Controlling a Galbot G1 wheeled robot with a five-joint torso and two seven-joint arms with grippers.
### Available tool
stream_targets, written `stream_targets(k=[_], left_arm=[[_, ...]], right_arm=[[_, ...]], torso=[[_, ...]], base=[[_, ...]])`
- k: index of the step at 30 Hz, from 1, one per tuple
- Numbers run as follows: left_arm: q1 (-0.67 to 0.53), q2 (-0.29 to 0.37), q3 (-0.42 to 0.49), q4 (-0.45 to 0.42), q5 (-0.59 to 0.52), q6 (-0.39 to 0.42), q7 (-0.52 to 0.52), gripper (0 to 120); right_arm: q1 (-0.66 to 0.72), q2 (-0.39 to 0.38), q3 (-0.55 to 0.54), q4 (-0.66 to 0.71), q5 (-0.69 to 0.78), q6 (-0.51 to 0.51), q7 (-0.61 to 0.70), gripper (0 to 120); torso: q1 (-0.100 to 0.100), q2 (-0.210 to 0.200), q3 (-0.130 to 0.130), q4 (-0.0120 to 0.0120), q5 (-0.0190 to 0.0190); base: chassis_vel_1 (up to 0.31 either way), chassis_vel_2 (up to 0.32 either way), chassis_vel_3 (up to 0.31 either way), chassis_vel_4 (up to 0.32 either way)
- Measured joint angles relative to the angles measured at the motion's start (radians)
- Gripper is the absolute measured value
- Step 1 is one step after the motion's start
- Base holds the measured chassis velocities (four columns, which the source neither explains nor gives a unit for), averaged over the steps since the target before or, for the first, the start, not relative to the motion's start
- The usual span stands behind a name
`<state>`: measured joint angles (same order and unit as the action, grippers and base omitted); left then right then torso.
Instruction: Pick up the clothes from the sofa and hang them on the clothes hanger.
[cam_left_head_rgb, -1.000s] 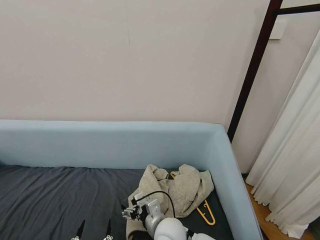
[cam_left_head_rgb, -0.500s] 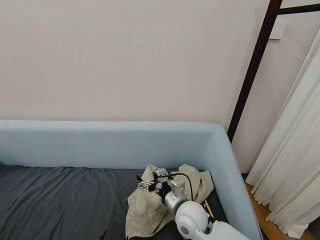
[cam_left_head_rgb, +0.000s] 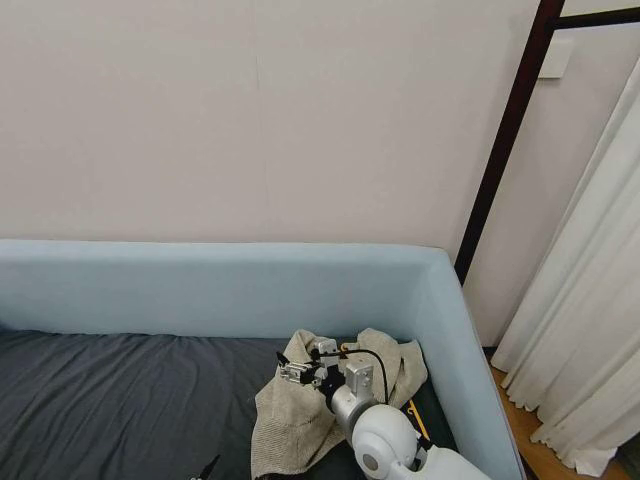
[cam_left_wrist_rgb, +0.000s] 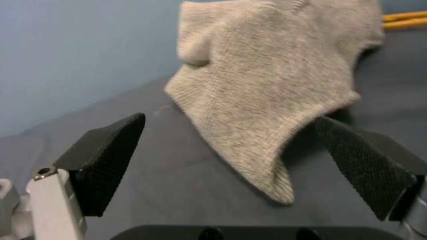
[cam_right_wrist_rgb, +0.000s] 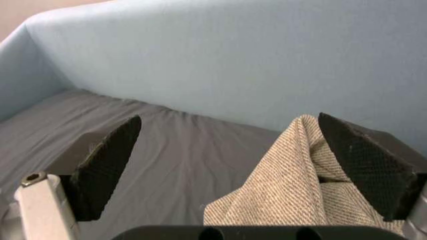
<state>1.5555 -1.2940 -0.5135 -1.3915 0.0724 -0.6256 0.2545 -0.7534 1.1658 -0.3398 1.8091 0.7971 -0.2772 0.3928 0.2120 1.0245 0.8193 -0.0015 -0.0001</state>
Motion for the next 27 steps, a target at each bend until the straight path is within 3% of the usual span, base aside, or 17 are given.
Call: stream_targets(k=[7, 14, 21, 27], left_arm=[[-0.027, -0.026, 0.004, 0.075, 0.035, -0.021, -0.003, 100], [-0.069, -0.073, 0.022, 0.123, 0.063, -0.001, -0.101, 100], [-0.097, -0.127, 0.043, 0.185, 0.076, 0.012, -0.132, 100], [-0.110, -0.141, 0.049, 0.202, 0.069, 0.030, -0.197, 100]], right_arm=[[-0.014, -0.002, 0.020, 0.008, -0.005, 0.002, -0.010, 100], [-0.011, -0.005, 0.020, -0.006, -0.005, 0.007, -0.015, 100], [-0.010, -0.003, 0.015, -0.008, -0.003, 0.007, -0.014, 100], [-0.021, -0.012, 0.021, -0.004, -0.002, 0.012, -0.016, 100]], torso=[[0.000, 0.000, 0.000, 0.0000, -0.0001], [0.000, 0.000, 0.000, -0.0001, 0.0001], [0.000, 0.000, 0.000, 0.0000, 0.0001], [0.000, 0.000, 0.000, -0.0001, 0.0001]], base=[[0.000, 0.000, 0.000, 0.000], [0.000, 0.000, 0.000, 0.000], [0.000, 0.000, 0.000, 0.000], [0.000, 0.000, 0.000, 0.000]])
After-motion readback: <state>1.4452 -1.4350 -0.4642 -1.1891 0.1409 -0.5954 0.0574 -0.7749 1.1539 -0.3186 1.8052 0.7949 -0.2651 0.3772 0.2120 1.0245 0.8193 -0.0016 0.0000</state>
